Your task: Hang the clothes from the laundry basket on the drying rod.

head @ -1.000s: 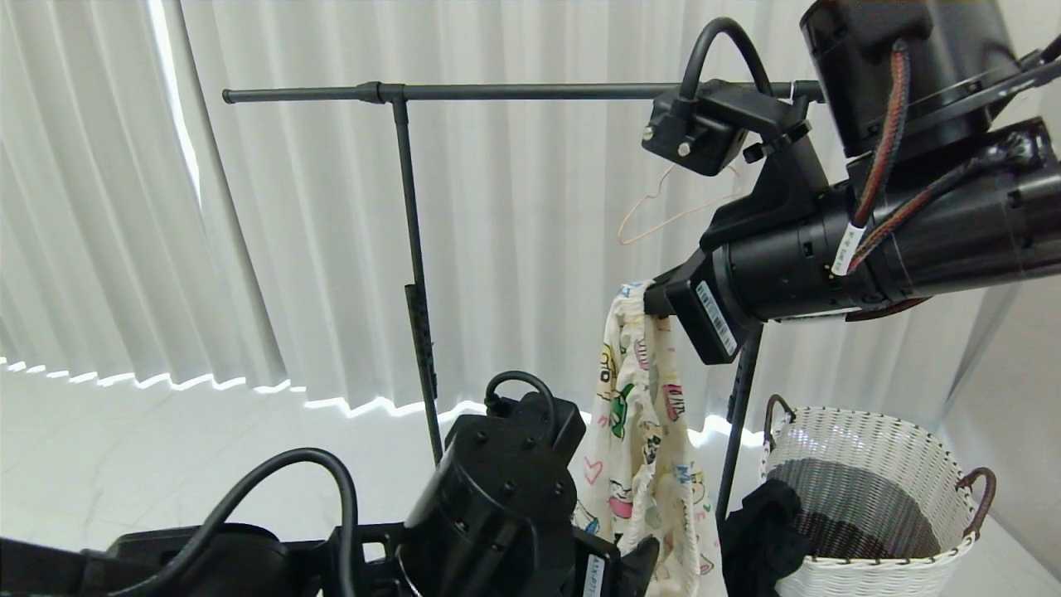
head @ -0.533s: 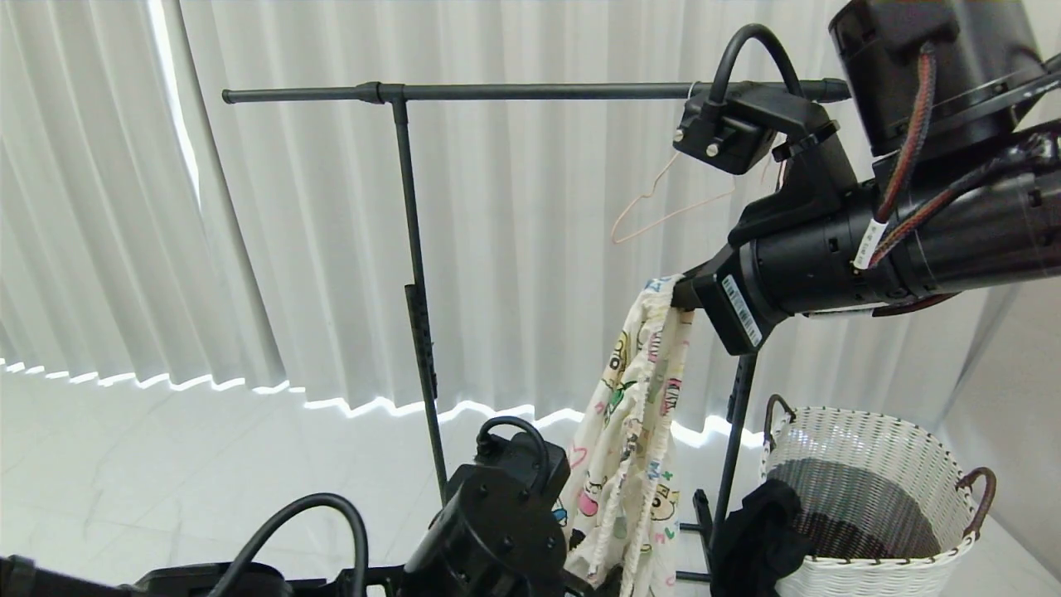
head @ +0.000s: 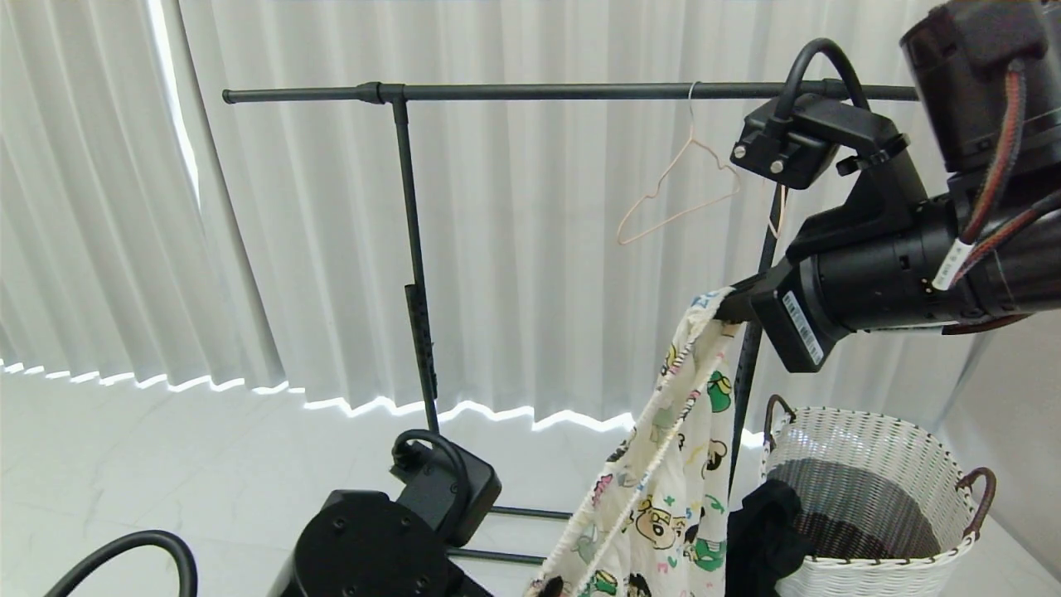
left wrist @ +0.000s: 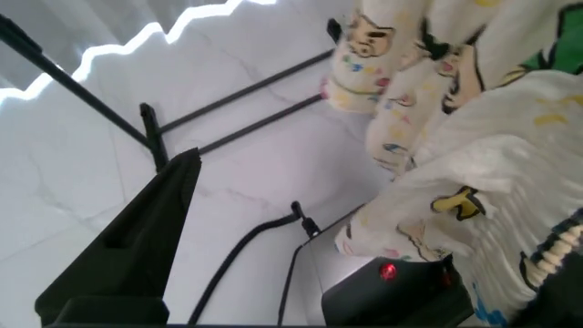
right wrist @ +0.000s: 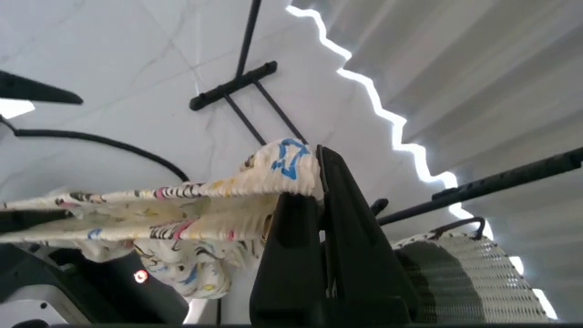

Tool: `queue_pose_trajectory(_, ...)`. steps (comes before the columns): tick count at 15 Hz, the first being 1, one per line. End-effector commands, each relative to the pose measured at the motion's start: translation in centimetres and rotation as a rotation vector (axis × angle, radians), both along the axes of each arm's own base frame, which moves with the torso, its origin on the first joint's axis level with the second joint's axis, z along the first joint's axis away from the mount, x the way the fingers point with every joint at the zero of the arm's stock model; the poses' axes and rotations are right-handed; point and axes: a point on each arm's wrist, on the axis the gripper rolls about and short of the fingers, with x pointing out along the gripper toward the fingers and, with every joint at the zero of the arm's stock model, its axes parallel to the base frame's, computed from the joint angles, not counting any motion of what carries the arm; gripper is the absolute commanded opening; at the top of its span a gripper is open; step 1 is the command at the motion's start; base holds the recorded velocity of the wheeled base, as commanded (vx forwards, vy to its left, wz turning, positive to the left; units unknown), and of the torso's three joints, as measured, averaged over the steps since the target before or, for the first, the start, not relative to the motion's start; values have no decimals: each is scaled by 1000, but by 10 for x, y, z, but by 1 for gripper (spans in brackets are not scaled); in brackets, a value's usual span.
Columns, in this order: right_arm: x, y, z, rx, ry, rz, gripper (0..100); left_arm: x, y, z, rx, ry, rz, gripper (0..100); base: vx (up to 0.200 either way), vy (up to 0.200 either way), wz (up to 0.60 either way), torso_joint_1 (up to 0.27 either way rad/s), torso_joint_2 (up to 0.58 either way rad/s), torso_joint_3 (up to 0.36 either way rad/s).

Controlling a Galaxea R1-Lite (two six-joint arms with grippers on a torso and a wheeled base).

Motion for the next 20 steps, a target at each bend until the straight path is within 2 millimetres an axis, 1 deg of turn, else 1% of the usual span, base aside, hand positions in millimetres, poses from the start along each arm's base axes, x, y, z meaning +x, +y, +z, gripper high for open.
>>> queue_pose_trajectory(1,-9,-10,3,9,-10,-3,0,0,6,8,-27,-21,20,100,0,0,0,0,0,0)
queue_pose_trajectory(2,-13,-16,3,9,-10,-10,0,1,10,11,-41,-31,34,100,0,0,0,0,0,0)
queue_pose_trajectory(4,-17,-21,1,2,-7,-16,0,-1,17,16,-62,-46,44,100,0,0,0,0,0,0)
queue_pose_trajectory(5,-17,-22,-1,-2,-3,-16,0,-3,22,18,-68,-52,47,0,0,0,0,0,0,0)
queue_pose_trajectory(9,-18,-23,-1,-5,-5,-21,0,-9,31,25,-82,-88,49,0,0,0,0,0,0,0)
queue_pose_trajectory(10,-21,-26,0,-5,-1,-22,0,-10,34,31,-63,-137,44,0,0,0,0,0,0,0)
queue_pose_trajectory(11,-24,-29,0,-9,6,-26,0,-6,38,39,-70,-171,63,0,0,0,0,0,0,0)
queue_pose_trajectory(12,-26,-36,-1,-9,14,-40,0,1,43,56,-117,-214,94,0,0,0,0,0,0,0)
queue_pose_trajectory(13,-28,-39,-2,-9,14,-45,0,5,43,65,-140,-231,108,0,0,0,0,0,0,0)
queue_pose_trajectory(14,-35,-48,-2,-5,11,-48,0,21,49,86,-137,-242,188,0,0,0,0,0,0,0)
queue_pose_trajectory(15,-40,-52,-1,4,5,-49,0,29,55,100,-101,-214,228,0,0,0,0,0,0,0)
queue_pose_trajectory(16,-46,-60,4,30,-13,-58,0,38,61,124,-69,-167,253,0,0,0,0,0,0,0)
queue_pose_trajectory(17,-49,-64,9,52,-35,-62,0,42,61,142,-85,-161,250,0,0,0,0,0,0,0)
queue_pose_trajectory(18,-51,-68,13,74,-54,-65,0,45,59,154,-99,-166,243,0,0,0,0,0,0,0)
queue_pose_trajectory(19,-52,-72,21,106,-91,-78,0,49,54,174,-137,-200,234,0,0,0,0,0,0,0)
queue_pose_trajectory(20,-52,-74,33,148,-130,-85,0,46,47,190,-195,-227,180,0,0,0,0,0,0,0)
